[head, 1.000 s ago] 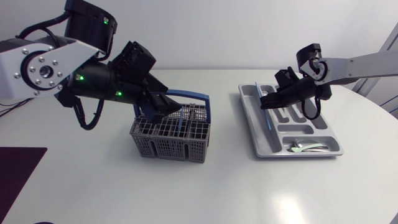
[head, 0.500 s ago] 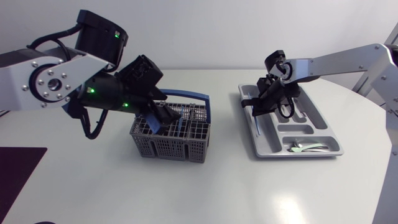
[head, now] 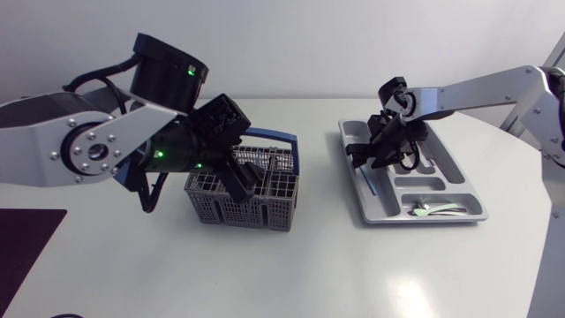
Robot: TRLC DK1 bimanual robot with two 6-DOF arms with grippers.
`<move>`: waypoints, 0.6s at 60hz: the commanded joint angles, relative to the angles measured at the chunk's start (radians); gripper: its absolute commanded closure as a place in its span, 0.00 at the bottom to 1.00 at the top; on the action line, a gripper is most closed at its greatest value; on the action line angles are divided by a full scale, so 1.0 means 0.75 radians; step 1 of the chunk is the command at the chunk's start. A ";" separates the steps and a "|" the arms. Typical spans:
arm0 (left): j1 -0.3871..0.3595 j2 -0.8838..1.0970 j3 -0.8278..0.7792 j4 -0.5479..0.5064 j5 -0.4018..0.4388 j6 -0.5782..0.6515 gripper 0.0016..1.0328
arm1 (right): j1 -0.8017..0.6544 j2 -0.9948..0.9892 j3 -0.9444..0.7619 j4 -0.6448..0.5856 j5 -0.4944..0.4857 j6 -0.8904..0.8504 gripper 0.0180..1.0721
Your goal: Unload the cutlery basket into the drawer organizer.
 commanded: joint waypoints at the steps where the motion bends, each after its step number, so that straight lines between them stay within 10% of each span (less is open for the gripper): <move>1: -0.024 0.030 -0.051 0.030 -0.033 -0.027 0.17 | -0.020 -0.083 -0.058 -0.013 -0.011 -0.007 0.06; 36: 0.032 0.024 -0.265 0.379 -0.018 -0.088 0.27 | -0.128 -0.449 -0.320 0.037 -0.148 -0.070 0.06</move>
